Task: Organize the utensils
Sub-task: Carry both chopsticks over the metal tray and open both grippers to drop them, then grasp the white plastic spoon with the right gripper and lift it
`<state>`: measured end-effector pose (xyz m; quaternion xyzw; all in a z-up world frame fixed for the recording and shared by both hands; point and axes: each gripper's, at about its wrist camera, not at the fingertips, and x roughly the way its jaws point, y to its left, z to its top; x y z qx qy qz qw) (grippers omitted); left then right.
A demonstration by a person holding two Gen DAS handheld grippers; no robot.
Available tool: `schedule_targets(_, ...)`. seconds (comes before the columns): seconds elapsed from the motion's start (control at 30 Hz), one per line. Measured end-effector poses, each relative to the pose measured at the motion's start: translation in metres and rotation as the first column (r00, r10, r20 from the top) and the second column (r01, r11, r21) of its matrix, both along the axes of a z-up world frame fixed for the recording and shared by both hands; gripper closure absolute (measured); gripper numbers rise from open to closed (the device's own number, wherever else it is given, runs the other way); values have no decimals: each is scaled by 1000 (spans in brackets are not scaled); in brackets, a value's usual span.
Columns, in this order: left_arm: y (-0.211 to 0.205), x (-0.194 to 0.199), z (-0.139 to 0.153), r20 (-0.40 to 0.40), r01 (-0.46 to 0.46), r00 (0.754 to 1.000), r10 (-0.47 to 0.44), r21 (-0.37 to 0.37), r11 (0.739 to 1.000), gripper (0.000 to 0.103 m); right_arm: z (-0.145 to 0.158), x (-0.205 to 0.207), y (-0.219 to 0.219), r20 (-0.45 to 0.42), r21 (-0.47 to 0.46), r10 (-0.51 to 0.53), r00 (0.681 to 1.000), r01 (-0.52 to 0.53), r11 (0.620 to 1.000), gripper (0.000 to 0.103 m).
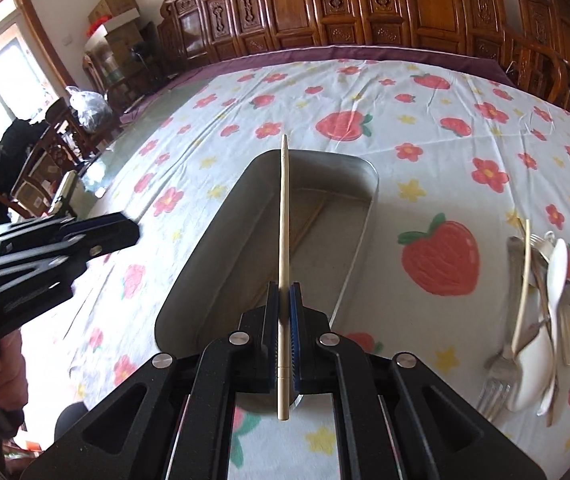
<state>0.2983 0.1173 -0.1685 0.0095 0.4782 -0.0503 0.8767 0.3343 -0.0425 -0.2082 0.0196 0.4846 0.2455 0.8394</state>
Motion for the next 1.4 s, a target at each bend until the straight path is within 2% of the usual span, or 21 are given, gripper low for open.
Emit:
schedule_targets(0.3, 14, -8, -1, 1, -18, 1000, 18, -8, 1000, 88, -3, 20, 10, -35, 6, -54, 998, 54, 999, 97)
schedule_targets(0.47, 11, -10, -1, 0, -15, 1000, 15, -4, 1000, 88, -1, 13, 15, -26, 7, -40, 999, 40, 999, 96)
schedule_targets(0.53, 10, -11, 0, 2, -12, 1000, 12, -5, 1000, 88, 2, 10, 18, -14, 8, -22, 1000, 22, 1000, 90)
schedule_targets(0.73, -2, -17, 2, 3, 0, 1000, 0, -7, 1000, 88, 15, -2, 10, 31, -15, 28, 999, -28, 999, 90)
schedule_targets(1.0, -39, -23, 13, 25, 46, 999, -46, -15, 999, 88, 34, -31, -55, 108, -31, 27, 994, -23, 999, 90)
schedule_targets(1.07, -51, -26, 15, 31, 60, 998, -59, -23, 998, 84, 33, -40, -79, 118, -29, 10, 993, -7, 1000, 90)
schedule_targets(1.3, -96, -36, 12, 41, 122, 992, -120, -54, 991, 81, 15, -54, -159, 130, -59, -73, 989, 81, 995, 90)
schedule_targets(1.4, -112, -40, 11, 49, 142, 989, -139, -57, 988, 75, 1, -47, -188, 112, -69, -116, 987, 124, 990, 90)
